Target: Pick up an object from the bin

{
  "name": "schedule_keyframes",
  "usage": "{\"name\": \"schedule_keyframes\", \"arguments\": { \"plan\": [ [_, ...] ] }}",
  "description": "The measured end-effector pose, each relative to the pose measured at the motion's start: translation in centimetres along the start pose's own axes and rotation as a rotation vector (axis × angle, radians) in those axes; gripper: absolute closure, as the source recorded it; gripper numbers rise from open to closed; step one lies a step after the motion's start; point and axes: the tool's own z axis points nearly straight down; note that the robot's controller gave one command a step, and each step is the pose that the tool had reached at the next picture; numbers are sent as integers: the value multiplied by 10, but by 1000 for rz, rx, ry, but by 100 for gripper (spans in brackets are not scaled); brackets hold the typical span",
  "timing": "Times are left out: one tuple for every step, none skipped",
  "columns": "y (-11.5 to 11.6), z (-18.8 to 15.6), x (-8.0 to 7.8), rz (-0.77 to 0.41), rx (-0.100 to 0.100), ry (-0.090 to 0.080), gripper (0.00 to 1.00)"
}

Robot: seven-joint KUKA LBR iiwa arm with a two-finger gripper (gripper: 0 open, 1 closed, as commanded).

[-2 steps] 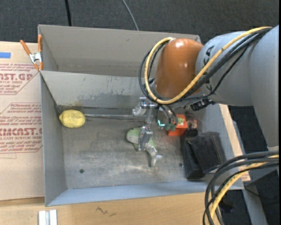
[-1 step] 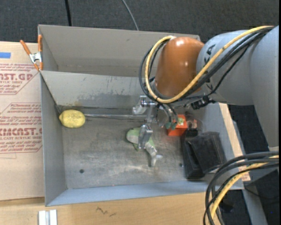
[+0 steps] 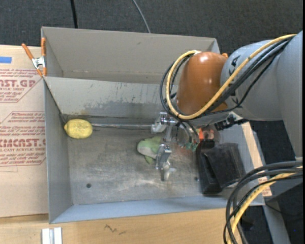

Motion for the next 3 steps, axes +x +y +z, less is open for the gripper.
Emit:
{"name": "schedule_keyframes", "arguments": {
  "plan": [
    [-20,33,3,30,0,0,0],
    [-21,22,9,41,0,2,0],
    [-15,57,22,159,0,-2,0]
  ]
}}
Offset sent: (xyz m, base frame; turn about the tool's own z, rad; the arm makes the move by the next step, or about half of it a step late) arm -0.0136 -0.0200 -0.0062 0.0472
